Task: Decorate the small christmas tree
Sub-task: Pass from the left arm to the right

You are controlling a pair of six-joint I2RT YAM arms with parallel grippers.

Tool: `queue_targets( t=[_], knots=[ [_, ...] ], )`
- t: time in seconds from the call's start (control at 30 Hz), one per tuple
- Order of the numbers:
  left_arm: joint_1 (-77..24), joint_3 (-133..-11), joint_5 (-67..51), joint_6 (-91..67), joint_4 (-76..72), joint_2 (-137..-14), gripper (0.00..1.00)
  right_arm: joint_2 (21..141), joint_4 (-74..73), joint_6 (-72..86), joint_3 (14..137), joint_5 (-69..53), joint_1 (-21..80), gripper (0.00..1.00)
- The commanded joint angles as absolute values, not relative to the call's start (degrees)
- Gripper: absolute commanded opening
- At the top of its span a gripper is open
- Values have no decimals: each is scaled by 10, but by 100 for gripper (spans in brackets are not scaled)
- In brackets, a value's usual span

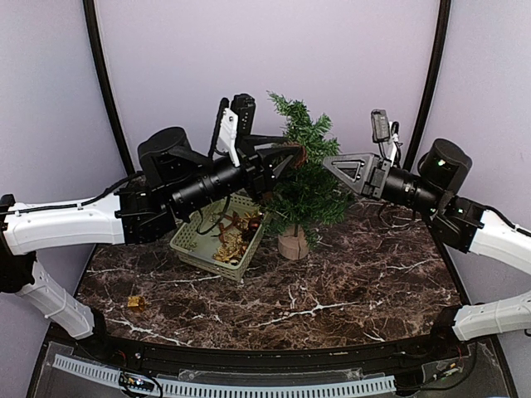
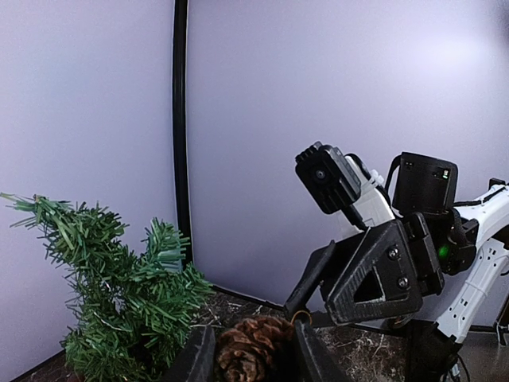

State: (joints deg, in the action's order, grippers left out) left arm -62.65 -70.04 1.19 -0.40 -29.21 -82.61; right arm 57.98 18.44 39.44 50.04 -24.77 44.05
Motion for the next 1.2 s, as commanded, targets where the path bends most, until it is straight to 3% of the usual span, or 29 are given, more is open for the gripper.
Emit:
queue_targets(
  t=[0.0, 1.17],
  knots=[
    [-629, -702, 17, 3, -321, -824, 35, 583, 225, 394, 520, -253, 448, 29],
    [-629, -690, 18, -21, -323, -819, 34, 587, 254, 387, 508, -227, 449, 0]
  ],
)
